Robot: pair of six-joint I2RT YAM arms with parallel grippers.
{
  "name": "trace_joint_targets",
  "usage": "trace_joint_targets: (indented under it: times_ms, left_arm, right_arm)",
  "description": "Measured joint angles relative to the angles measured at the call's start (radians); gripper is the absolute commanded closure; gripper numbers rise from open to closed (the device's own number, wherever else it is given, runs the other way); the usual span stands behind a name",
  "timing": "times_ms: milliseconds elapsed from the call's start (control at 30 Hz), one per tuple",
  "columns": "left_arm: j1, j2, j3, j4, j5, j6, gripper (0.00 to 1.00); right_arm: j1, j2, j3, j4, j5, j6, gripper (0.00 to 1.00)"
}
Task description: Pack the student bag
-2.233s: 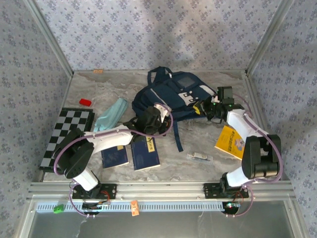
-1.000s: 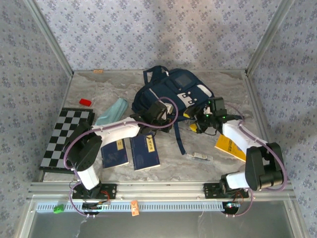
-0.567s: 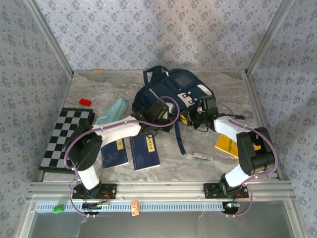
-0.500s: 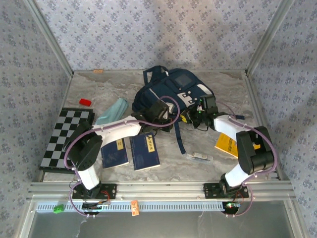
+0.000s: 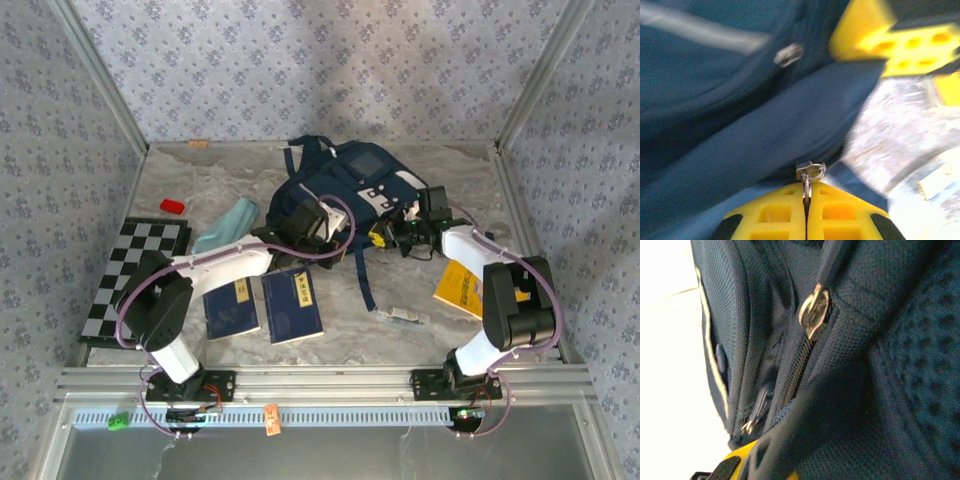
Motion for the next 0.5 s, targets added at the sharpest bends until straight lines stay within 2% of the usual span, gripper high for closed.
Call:
trace_joint_targets:
  times_ms: [167, 300, 500]
  left_arm:
    - [0.111, -0.022, -0.033, -0.101, -0.033, 0.02, 1.0]
    - [0.116, -0.022, -0.033, -0.122, -0.047, 0.027, 1.0]
    - [0.109, -0.022, -0.028, -0.109, -0.001, -0.004, 1.0]
  right_arm:
    - [-0.117, -0.005, 0.005, -0.042, 0.061, -0.043, 1.0]
    - [-0.11, -0.005, 0.018, -0.061, 0.067, -0.064, 1.0]
    - [-0.12, 0.046, 0.119, -0.131, 0.063, -0.13, 1.0]
